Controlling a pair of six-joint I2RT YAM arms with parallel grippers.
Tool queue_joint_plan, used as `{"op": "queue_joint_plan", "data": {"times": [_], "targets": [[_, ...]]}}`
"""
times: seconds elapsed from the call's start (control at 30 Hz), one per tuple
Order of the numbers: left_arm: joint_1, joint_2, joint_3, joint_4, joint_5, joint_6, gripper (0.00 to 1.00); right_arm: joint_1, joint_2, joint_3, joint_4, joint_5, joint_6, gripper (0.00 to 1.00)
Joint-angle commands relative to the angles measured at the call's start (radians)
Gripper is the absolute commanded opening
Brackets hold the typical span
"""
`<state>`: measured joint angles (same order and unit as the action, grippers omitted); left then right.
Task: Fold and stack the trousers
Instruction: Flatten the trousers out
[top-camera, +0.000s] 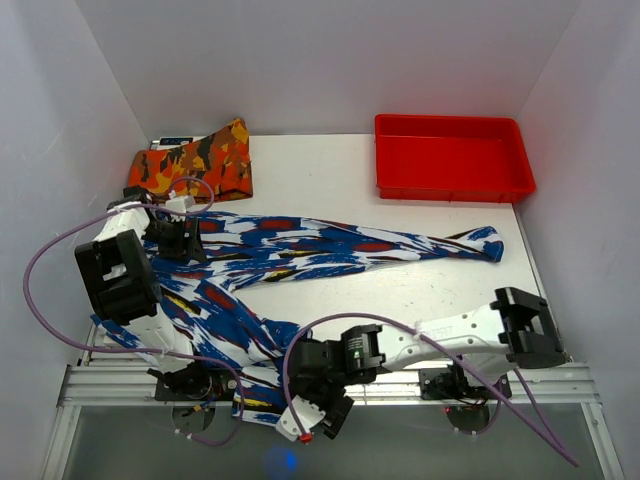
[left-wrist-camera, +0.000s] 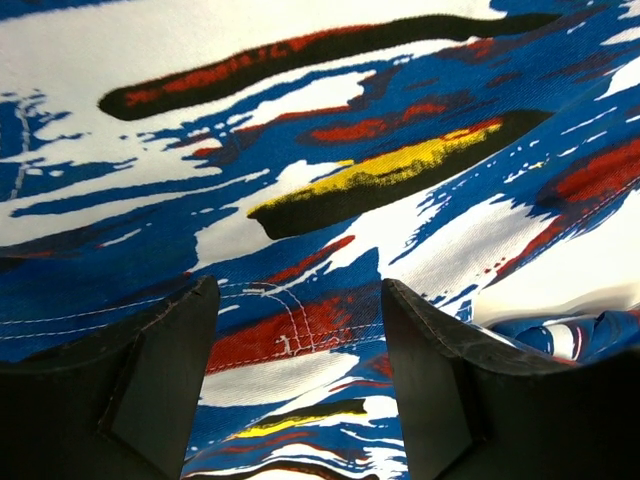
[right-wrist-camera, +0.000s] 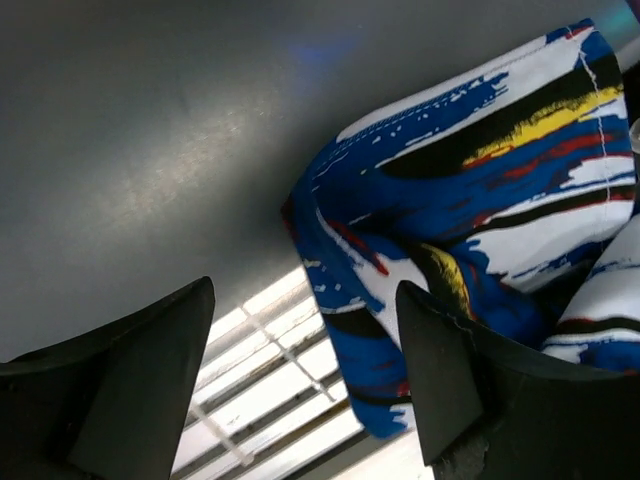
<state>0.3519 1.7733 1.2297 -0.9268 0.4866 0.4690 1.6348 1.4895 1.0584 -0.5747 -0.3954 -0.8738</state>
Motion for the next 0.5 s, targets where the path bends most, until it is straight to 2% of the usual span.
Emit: {"op": "queue_joint_plan", "data": {"times": [0.0,0.1,0.2,0.23,0.27,0.33,0.37,0.4,0.47], "targets": [[0.006,-0.018,-0.022,0.039,0.030,-0.001,0.76,0.040,0.099,0.040,0.133,0.087,0.002,0.79],[0.006,-0.011,-0.029,0.048,0.036,-0.003,0.76,0.046,0.184,0.090,0.134,0.066,0.027,0.77],[0.006,-0.014,-0.033,0.060,0.044,-0.003,0.76,0.056,0.224,0.083,0.141,0.079,0.015,0.67],[0.006,-0.015,-0.035,0.062,0.044,-0.001,0.76,0.056,0.232,0.087,0.122,0.081,0.007,0.62],[0.006,-0.012,-0.036,0.068,0.044,-0.001,0.76,0.056,0.238,0.089,0.112,0.096,-0.002,0.48],[0.007,-0.011,-0.039,0.068,0.040,0.003,0.75,0.046,0.235,0.081,0.078,0.118,-0.008,0.31],[0.006,-0.009,-0.039,0.072,0.027,0.005,0.74,0.036,0.213,0.069,0.037,0.136,-0.020,0.14],[0.007,-0.009,-0.044,0.075,0.018,0.008,0.73,0.004,0.192,0.052,0.015,0.150,-0.028,0.08],[0.007,-0.008,-0.058,0.082,-0.009,0.013,0.69,-0.039,0.100,-0.021,-0.023,0.187,-0.039,0.08]]}}
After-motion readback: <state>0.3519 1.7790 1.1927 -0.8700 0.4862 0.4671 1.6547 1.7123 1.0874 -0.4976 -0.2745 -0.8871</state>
